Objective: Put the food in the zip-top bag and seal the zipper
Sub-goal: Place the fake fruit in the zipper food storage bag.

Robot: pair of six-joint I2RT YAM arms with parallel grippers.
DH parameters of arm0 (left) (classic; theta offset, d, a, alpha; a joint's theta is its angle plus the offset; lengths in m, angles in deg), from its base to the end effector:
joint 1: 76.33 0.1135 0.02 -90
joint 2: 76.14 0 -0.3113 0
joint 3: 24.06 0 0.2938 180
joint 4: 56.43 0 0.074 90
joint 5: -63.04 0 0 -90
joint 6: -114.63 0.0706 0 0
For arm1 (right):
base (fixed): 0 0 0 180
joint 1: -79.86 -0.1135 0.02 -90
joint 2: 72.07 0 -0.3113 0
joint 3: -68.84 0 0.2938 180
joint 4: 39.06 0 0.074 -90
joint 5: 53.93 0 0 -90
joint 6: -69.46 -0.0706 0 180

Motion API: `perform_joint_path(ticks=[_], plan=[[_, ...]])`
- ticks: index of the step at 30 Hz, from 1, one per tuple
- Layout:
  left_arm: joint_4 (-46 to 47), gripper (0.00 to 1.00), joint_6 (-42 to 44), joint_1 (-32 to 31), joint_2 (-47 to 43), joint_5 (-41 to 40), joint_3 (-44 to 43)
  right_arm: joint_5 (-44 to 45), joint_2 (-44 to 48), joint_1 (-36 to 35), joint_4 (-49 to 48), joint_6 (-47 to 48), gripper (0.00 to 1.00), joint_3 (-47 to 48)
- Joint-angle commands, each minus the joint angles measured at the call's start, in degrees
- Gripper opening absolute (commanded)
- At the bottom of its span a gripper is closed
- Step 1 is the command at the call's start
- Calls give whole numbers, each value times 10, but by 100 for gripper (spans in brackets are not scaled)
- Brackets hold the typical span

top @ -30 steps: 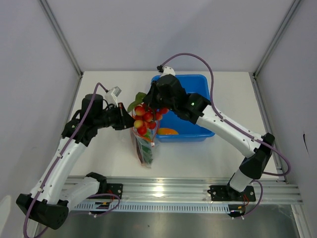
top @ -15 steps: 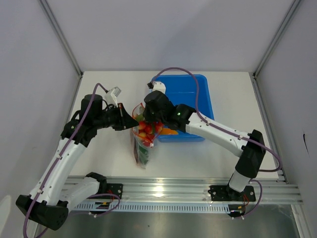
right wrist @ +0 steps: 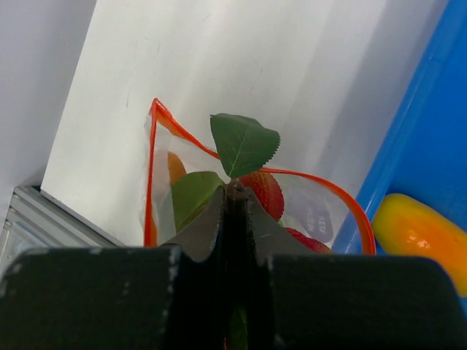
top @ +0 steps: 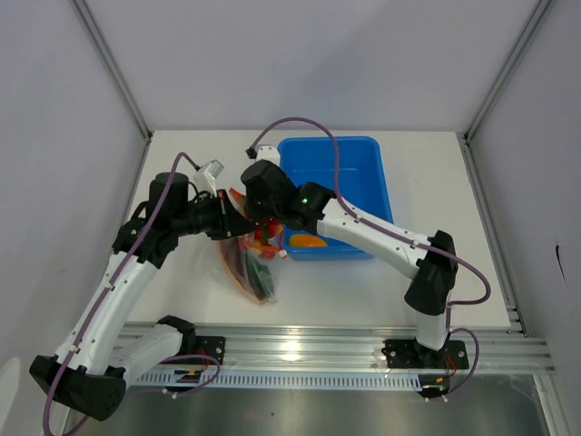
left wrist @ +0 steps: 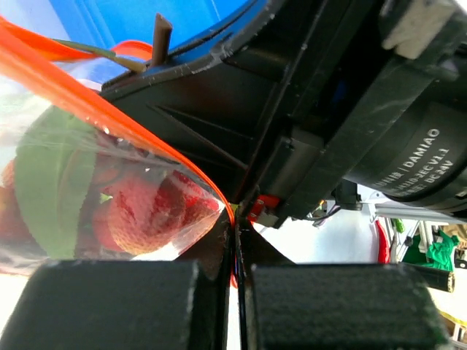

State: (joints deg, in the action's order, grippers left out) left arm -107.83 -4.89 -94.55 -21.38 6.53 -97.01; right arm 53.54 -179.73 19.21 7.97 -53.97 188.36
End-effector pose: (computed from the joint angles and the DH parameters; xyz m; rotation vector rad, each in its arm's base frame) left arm 0.2069 -0.1091 0.3867 0.1408 2.2455 -1.0968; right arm 0.2721 0.4407 0.3891 -0.3490 2.1900 0.6076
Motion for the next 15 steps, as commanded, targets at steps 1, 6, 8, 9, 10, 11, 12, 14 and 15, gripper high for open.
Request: perform_joint_path(ticks=[1,6,8,9,10,11,12,14,15], plan=[[38,1,-5,3,-3,32,-23,-1,-14,-16,-14,-17,0,15],[40,1,-4,3,-6,33,-23,-29,-24,-19,-39,-43,0,-16],[40,1,-3,3,-8,35,-23,-41,-27,-19,-40,-44,4,-17],[43,1,-4,3,-9,34,-17,-45,-27,-18,-40,-44,4,-17],[44,1,-4,3,-11,33,-20,-53,-26,-18,-40,-45,5,-19],[45,0,-5,3,-15,32,-18,-55,-25,-18,-44,-45,6,-21],[51,1,-5,3,-17,33,-18,-57,-24,-18,-44,-45,11,-25],[50,1,-5,3,-19,32,-19,-70,-19,-11,-43,-44,19,-31],[48,1,-5,3,-19,32,-19,-74,-18,-11,-42,-44,25,-38]])
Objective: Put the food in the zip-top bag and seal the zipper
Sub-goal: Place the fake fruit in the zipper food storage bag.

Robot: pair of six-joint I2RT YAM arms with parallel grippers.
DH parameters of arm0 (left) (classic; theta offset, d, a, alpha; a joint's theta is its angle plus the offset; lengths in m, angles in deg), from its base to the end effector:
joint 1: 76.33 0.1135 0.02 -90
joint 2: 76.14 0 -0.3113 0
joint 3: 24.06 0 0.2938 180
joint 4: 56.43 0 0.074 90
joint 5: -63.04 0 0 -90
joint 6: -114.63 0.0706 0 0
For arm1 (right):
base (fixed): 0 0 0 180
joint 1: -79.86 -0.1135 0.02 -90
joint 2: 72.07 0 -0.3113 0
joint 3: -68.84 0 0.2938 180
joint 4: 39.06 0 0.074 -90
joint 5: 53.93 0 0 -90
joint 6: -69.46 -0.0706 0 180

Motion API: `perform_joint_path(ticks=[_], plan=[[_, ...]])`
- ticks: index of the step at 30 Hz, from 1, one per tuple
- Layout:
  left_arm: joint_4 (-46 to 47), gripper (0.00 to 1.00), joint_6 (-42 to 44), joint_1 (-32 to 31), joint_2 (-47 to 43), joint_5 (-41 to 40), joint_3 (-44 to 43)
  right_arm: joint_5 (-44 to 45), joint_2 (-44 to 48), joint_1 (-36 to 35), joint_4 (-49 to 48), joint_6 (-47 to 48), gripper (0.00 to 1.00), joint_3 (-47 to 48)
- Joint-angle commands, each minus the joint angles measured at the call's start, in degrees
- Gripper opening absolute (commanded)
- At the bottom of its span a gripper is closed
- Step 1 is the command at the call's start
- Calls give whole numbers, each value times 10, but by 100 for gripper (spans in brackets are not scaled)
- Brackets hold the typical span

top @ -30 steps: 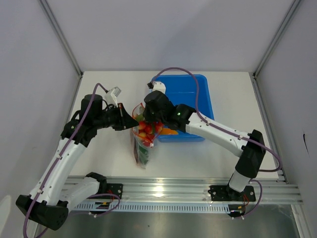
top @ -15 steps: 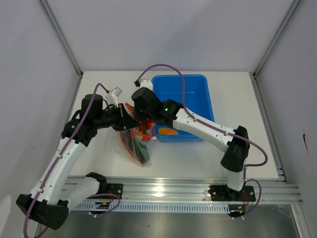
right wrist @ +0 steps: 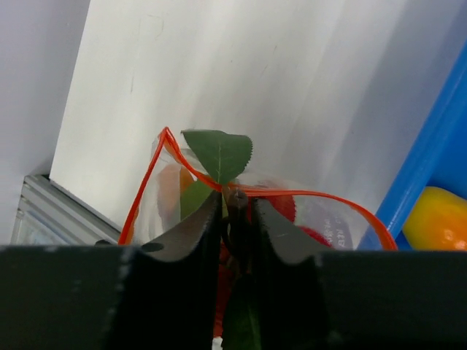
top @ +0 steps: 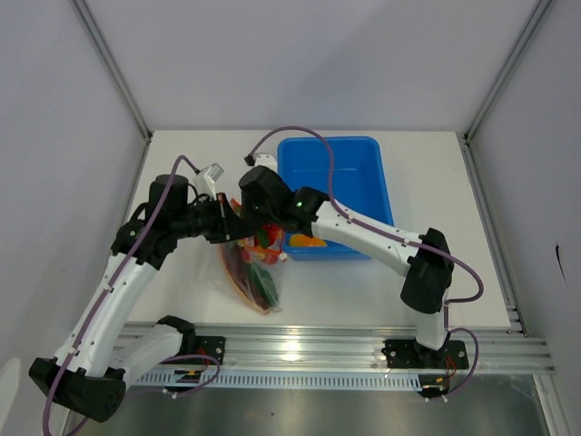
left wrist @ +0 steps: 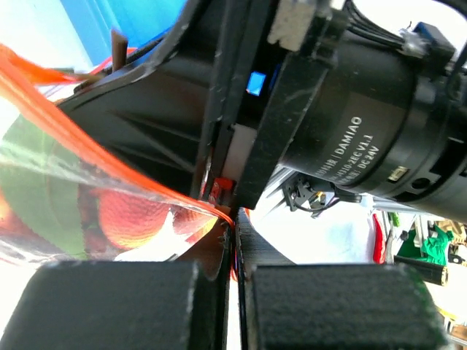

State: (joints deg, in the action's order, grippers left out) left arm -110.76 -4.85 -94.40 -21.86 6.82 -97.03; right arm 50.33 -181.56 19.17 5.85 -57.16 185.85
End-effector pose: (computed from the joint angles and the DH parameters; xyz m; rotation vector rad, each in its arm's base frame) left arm 0.2011 -0.1069 0.3831 0.1262 2.2881 -1.0979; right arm 0.2738 0.4522 0.3589 -0.3372 2.2572 0.6571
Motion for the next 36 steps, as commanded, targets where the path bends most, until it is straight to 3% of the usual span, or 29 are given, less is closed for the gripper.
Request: perform_joint_path(ticks=[1,6,9,23,26,29,36], plan=[[77,1,-5,1,-16,26,-17,-47,6,-7,-24,-12,28,-20],[78,0,-4,0,-17,26,-17,-92,24,2,-27,-2,48,-44],[78,0,-5,1,-16,26,-18,-110,36,6,-23,5,53,-53],[75,1,-5,1,6,35,-19,-159,118,29,-32,12,53,-130],[71,1,0,1,21,37,-22,-165,132,30,-32,8,56,-137],[68,1,6,1,29,40,-23,-164,147,30,-23,15,65,-137],[59,0,22,1,30,51,-23,-165,190,54,-7,29,69,-138]])
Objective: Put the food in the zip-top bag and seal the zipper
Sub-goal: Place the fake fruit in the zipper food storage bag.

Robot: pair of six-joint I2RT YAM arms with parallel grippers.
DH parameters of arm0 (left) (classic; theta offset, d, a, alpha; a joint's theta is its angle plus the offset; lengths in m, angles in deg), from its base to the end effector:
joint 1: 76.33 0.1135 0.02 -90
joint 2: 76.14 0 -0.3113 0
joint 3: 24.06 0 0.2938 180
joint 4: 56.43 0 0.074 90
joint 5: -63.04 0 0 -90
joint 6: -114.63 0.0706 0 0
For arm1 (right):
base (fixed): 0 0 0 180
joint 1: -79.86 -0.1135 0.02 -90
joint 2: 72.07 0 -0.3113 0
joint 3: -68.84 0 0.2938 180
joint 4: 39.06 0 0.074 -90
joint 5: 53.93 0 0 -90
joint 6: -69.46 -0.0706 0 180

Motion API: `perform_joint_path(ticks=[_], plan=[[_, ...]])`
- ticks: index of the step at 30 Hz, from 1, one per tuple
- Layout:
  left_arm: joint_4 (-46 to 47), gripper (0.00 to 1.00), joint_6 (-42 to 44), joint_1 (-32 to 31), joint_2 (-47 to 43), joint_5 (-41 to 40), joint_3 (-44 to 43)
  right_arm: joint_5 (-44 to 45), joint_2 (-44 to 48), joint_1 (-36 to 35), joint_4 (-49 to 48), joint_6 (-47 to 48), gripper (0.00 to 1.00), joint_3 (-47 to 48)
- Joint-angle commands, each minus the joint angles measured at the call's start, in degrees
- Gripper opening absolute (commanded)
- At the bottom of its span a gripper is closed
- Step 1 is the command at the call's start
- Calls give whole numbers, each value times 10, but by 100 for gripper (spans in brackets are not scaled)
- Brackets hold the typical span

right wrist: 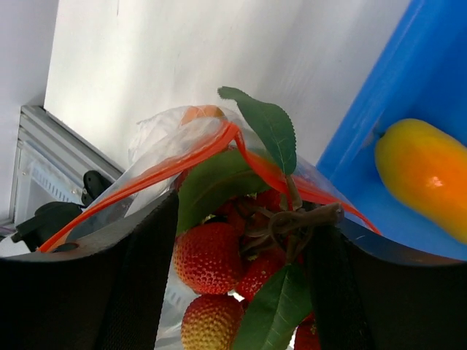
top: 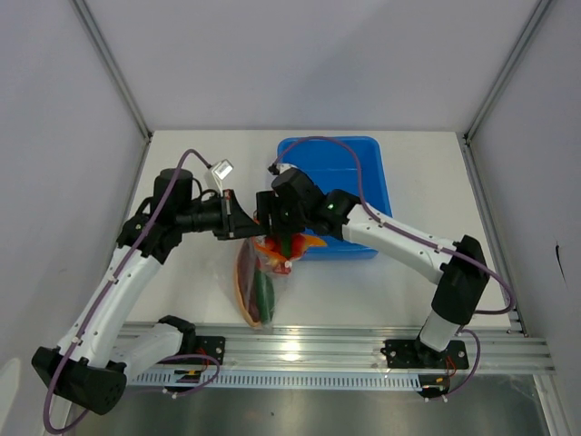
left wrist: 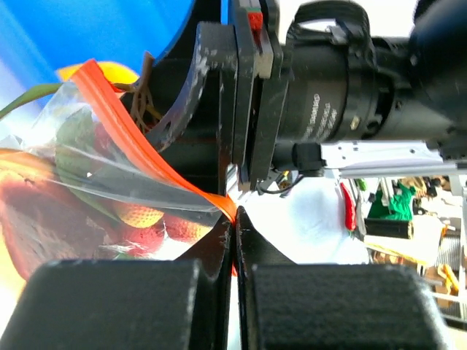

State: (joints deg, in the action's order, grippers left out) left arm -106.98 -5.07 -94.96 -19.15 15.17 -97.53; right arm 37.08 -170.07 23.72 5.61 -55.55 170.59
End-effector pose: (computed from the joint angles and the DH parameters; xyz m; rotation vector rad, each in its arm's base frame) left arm 0.2093 -0.1205 0.3871 0.2379 2.2554 -1.2638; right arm 0.2605 0.3861 0.3463 -0.4339 2.3797 0.7738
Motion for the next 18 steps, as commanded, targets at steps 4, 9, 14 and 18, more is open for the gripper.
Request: perform_joint_path(ticks=[4,9,14,18], plan=[[23,1,31,7,1,-28,-20,-58,95,28,10,19,70,6],[28,0,34,7,5,-26,-24,-65,119,38,16,30,83,-15],[33,0,34,6,8,-15,-26,-48,134,57,39,50,80,-23],[24,1,39,6,2,-16,-34,-86,150,111,46,76,70,-43]])
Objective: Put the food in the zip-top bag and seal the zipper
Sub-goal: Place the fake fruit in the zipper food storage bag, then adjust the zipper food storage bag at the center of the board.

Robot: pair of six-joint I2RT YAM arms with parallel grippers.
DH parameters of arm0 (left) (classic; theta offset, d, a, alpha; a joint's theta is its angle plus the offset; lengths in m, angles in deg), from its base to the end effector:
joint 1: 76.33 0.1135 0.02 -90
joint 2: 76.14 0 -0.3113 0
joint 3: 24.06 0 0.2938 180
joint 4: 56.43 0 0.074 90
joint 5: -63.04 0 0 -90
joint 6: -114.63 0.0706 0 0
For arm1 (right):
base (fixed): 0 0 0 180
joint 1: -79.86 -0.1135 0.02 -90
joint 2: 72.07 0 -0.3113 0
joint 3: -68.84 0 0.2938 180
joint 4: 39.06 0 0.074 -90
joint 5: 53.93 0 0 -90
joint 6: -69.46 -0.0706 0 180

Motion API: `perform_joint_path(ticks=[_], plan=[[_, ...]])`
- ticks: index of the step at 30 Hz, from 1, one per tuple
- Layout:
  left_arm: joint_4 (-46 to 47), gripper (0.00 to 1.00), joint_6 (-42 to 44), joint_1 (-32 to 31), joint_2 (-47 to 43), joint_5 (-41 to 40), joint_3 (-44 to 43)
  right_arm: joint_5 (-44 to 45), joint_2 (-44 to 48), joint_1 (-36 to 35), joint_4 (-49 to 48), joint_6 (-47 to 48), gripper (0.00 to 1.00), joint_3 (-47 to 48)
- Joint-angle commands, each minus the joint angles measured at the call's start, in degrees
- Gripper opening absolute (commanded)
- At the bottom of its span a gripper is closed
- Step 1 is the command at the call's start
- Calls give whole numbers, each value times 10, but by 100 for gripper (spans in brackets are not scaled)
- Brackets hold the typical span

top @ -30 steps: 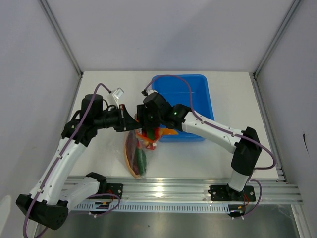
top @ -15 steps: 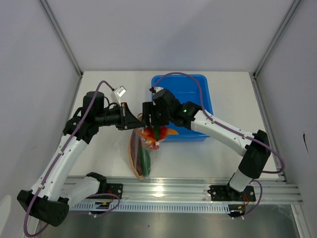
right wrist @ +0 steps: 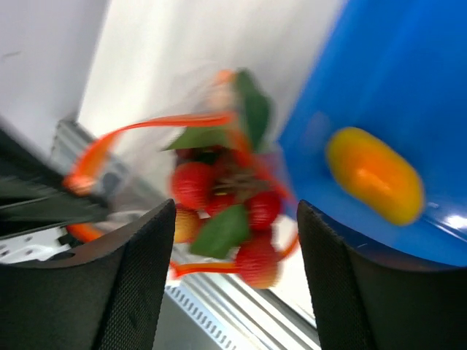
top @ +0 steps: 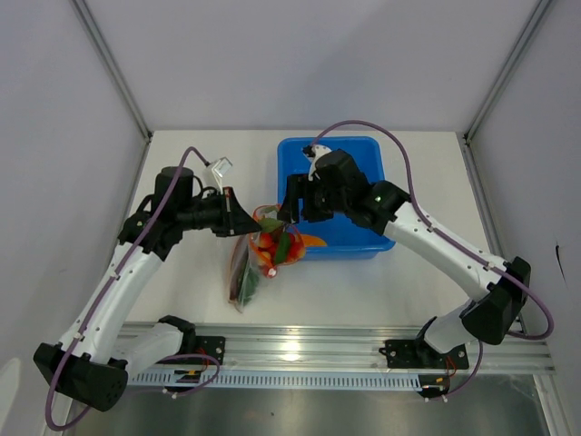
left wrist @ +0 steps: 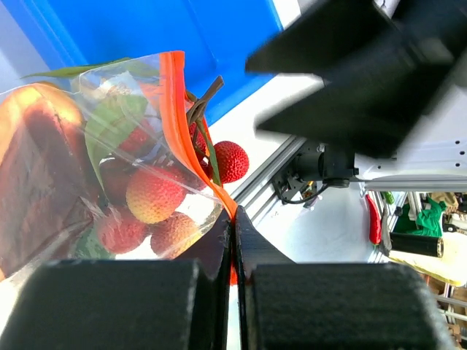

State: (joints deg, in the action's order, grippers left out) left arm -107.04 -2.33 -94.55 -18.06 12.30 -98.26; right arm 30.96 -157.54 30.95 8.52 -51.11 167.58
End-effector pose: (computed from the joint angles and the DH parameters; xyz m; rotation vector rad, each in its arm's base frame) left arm 0.2175 -0.1186 0.3864 0.2466 2.2481 -1.1813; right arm 0.2585 0.3060 0.4099 -0.4212 2.2682 0.8580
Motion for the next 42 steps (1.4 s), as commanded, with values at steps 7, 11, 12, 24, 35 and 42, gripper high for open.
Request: perform_joint_path(ticks=[7,11,12,24,35,42], plan=[[17,0,11,2,-15,15,-31,-109,56,102,-14,119,49,-91],[15,1,9,1,-15,17,-34,-154,70,102,-71,142,42,-162],[16,0,9,1,-15,18,-34,-160,72,103,-91,141,42,-168],[13,1,4,-8,-17,22,-40,-222,31,101,-208,148,38,-210],[15,1,2,-14,-19,29,-38,-239,-21,87,-260,152,38,-194],[15,1,4,-14,-21,33,-35,-228,-53,85,-264,162,30,-179]])
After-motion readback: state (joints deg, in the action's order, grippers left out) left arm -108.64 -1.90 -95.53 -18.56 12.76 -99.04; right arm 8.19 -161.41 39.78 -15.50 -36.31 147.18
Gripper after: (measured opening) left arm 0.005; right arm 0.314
